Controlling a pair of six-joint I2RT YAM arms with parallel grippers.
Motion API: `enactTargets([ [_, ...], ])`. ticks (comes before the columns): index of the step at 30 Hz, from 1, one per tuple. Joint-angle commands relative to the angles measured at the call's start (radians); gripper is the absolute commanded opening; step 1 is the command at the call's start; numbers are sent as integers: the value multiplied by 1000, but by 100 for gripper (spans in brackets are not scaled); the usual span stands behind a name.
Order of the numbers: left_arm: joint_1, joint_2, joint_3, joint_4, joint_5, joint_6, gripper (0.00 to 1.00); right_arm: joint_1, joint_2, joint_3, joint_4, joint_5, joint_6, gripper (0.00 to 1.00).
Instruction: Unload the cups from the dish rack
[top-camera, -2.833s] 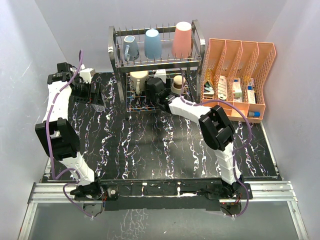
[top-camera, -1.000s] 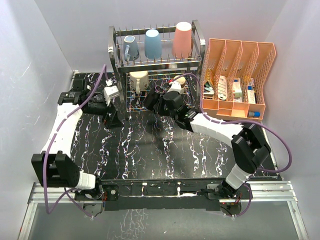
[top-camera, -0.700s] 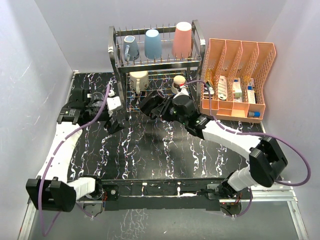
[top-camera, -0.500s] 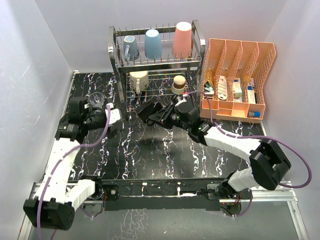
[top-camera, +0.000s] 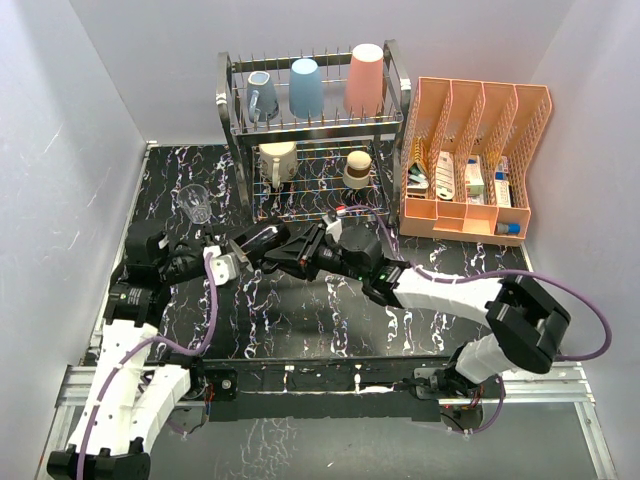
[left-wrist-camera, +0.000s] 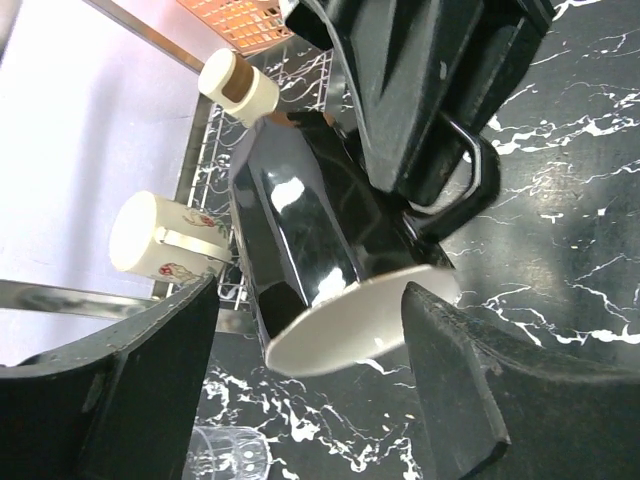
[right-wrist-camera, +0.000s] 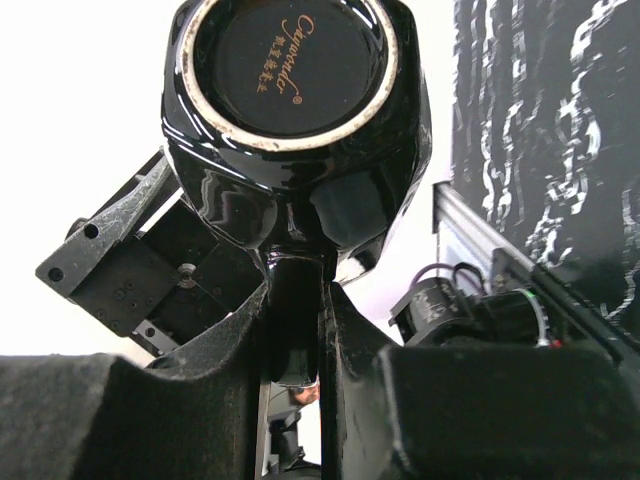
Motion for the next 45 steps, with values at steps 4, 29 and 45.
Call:
enactTargets([
  [4,-4,-66,-37,38,44,36,60,54,59,70,334,-47,132,8],
  [29,-3,24,-66,69,-417,-198,0,-16,15,75,136,-98,26,70],
  [45,282,473,150,-106,-681,-309,0,-171,-198,69,-376,77,-329,78],
])
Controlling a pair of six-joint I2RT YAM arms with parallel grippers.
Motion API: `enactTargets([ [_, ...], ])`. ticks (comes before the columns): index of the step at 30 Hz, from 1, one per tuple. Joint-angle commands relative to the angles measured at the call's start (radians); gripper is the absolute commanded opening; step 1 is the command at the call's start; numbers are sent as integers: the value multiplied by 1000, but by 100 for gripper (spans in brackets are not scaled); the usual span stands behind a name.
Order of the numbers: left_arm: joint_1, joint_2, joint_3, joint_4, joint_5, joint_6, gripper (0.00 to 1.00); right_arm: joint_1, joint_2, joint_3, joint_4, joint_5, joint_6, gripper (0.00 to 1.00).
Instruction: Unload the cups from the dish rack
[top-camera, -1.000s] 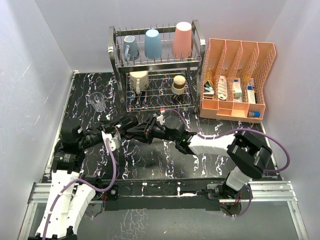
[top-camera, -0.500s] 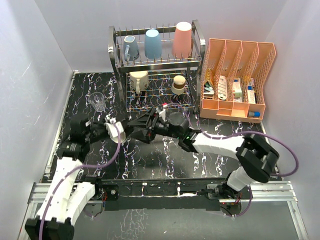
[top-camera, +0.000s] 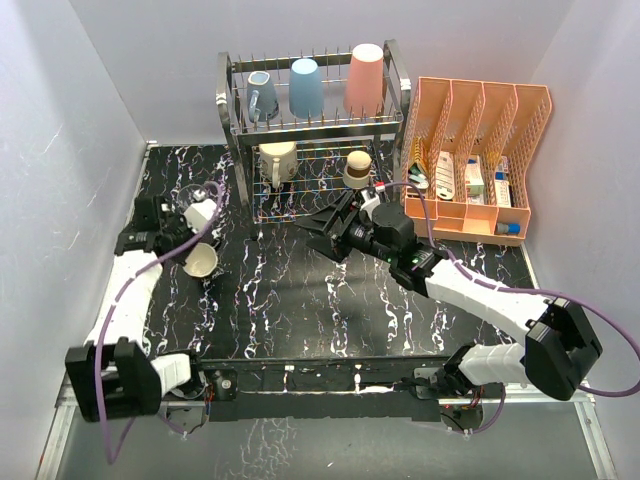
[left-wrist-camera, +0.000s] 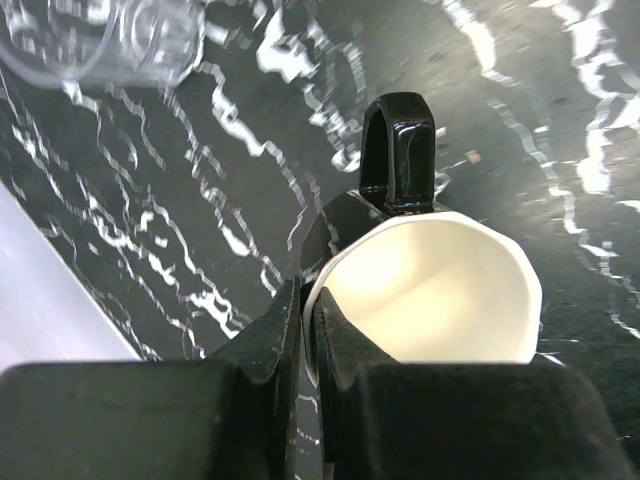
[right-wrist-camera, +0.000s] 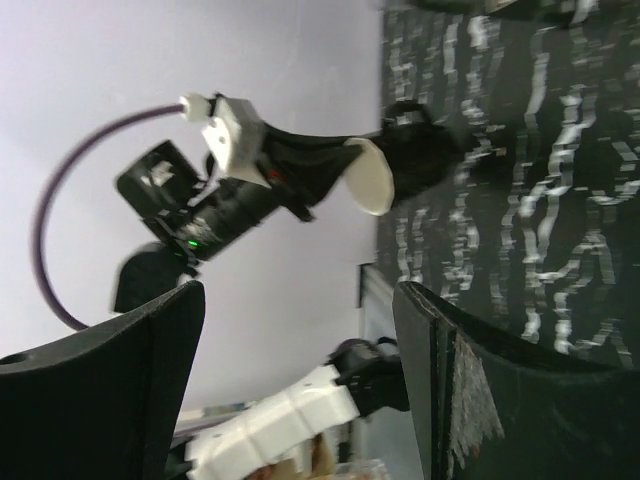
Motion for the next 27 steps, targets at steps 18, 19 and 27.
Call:
enactTargets([
  [18,308,597,507,-3,80,-180,0,-15,70,205,-386,321,-467,77],
  [19,314,620,529,0,86,-191,0,-14,79,217,-396,345,-487,77],
  [27,343,720,641,16,129,-245,0,-15,183,299,-363,478,-621,77],
])
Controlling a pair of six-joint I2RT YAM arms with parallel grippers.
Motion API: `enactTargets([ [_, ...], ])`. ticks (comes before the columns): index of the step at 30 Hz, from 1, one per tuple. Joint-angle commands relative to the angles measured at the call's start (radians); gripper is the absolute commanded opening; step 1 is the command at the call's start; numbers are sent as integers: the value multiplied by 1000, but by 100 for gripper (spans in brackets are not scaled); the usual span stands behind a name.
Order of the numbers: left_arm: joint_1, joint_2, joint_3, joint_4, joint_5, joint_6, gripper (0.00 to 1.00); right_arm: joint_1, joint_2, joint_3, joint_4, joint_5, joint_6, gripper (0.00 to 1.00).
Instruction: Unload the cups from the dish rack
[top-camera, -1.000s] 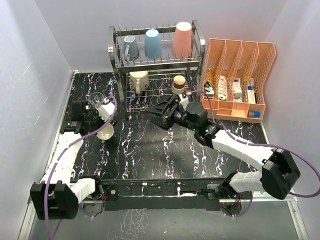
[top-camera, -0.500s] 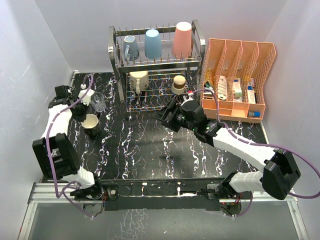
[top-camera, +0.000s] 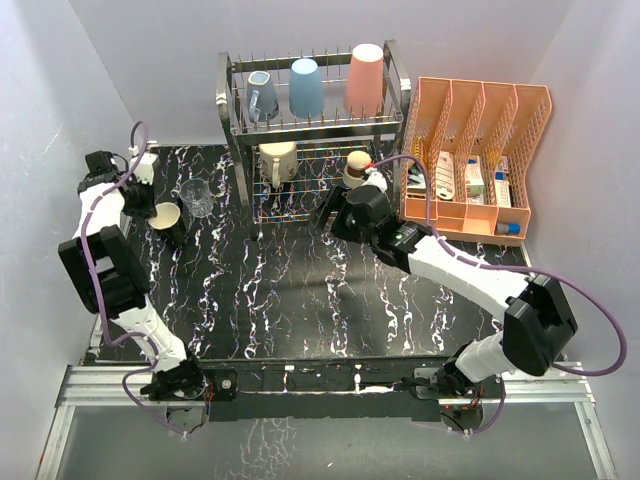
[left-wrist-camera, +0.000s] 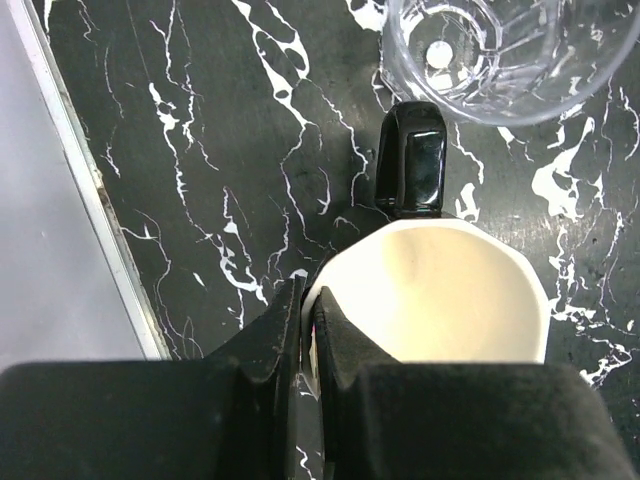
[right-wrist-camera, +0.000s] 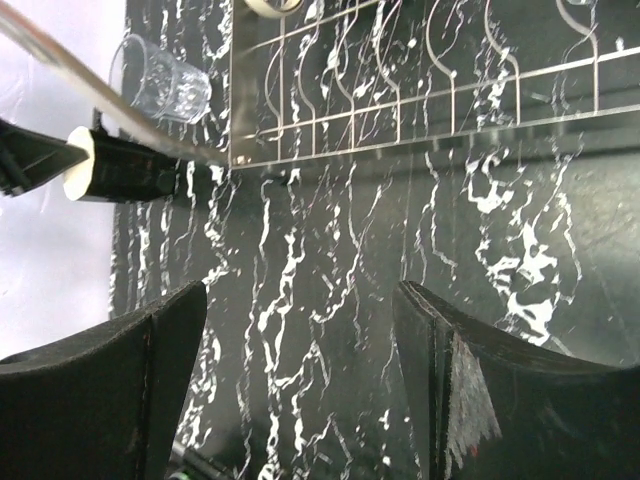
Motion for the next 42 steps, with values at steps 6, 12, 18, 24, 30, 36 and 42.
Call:
enactTargets([
  [6,30,28,75,-37,63,-15,0,-1,216,163,170,163,-187,79],
  [12,117,57,167,-129,177,-64,37,28,437,311,270,260,-281,81],
  [18,124,0,186,-172,207,-41,54,55,609,508,286,332,-362,81],
  [24,124,-38,216,-243,243,-28,70,66,759,706,295,394,-443,81],
  [30,123,-101,185,-285,291,-7,81,67,914,886,297,447,-536,77],
  [36,123,-118,157,-305,311,45,81,71,1014,1031,267,515,-592,70],
  [42,124,-145,144,-303,354,58,81,65,1065,1070,270,552,-621,66],
])
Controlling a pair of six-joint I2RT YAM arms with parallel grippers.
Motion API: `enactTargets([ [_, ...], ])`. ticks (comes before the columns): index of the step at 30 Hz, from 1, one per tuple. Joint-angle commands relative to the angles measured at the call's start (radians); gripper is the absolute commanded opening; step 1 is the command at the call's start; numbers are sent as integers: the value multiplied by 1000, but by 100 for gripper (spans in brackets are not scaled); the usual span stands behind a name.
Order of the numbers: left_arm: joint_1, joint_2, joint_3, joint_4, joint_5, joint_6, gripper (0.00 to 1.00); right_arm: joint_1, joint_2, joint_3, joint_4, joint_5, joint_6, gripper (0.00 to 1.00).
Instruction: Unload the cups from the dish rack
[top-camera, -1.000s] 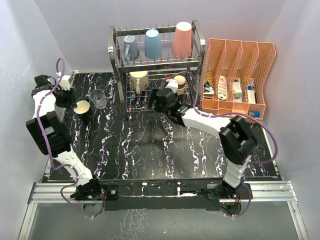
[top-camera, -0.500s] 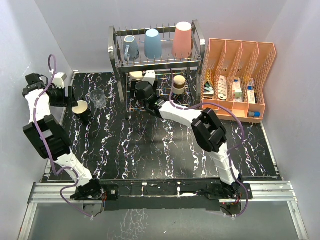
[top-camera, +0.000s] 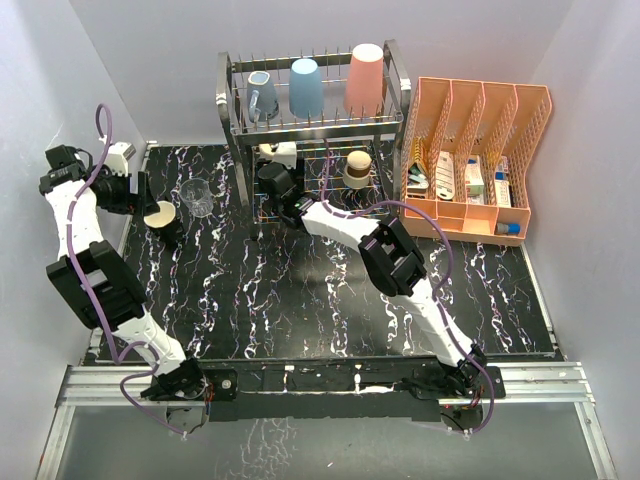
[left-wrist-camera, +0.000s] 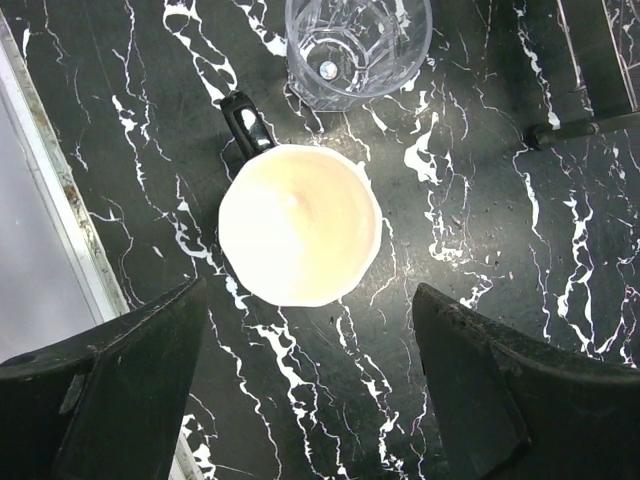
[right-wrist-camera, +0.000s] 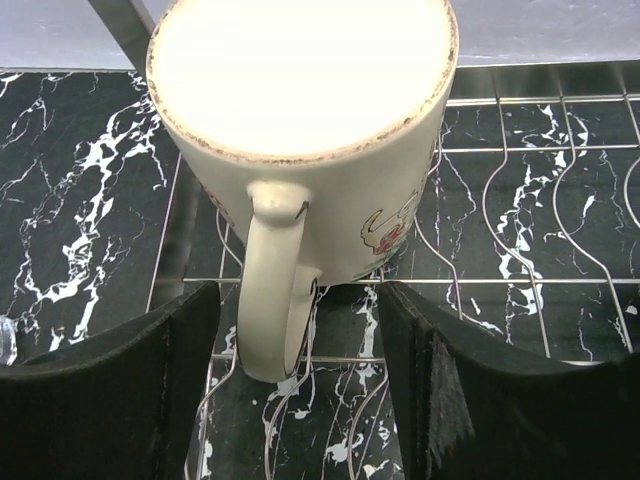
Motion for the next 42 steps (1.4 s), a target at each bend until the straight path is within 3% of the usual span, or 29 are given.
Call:
enactTargets([
  [1,0,-75,-23,-12,78,23,81,-5,25,85,34,57,-46,65],
  [5,0,-73,-1,-33,117,9,83,-16,46,111,25,45,-50,56],
  [9,0,-84,27,-69,166,15,92,-27,29,88,25,25,-51,42],
  [19,0,-126,33,-74,230,-24,94,-43,-151,-189,125,-15,-51,8],
  [28,0,-146,47,-123,262,42,97,-48,-369,-446,219,-49,-36,8],
  [34,-2,-228,-48,-113,354,145,97,-47,-511,-623,250,-50,43,8],
  [42,-177,-340,-213,-152,322,313,97,-45,-677,-778,234,-52,204,8],
])
